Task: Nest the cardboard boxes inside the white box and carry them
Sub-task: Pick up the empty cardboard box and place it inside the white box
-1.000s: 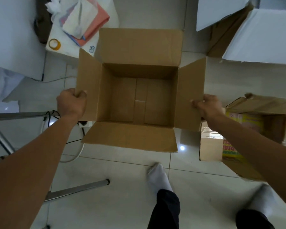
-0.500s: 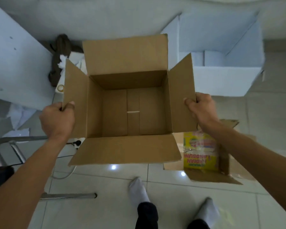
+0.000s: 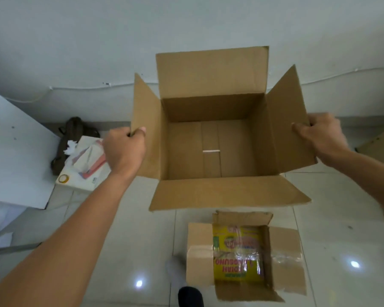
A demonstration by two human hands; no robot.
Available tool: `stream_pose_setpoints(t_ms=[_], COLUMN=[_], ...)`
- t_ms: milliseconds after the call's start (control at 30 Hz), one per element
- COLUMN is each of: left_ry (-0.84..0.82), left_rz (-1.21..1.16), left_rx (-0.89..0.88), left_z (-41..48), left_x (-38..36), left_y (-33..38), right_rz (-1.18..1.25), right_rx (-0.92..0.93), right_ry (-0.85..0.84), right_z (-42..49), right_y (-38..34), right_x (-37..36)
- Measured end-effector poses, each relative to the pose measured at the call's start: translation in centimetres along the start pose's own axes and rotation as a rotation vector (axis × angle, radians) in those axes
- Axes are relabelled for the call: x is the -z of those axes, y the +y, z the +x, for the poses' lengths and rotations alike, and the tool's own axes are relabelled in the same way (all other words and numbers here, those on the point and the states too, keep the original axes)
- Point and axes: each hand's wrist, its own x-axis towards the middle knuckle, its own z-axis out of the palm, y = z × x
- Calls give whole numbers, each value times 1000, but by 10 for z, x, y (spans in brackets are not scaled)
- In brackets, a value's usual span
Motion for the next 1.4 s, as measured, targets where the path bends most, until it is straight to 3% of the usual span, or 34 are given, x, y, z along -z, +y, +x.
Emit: stream_pose_setpoints(t_ms=[433,967,1400], left_ry=[-97,-23,-100], left_rz=[-32,35,108], left_rx=[32,34,13], left_z=[78,90,64], left_x=[-168,-225,-271], left_y=[10,64,2], right_rz=[-23,69,80], right_rx=[3,10,-41], right_ry=[89,84,-40], right_z=[149,221,230], right_y=[37,95,142], right_x=[-21,-3,-61])
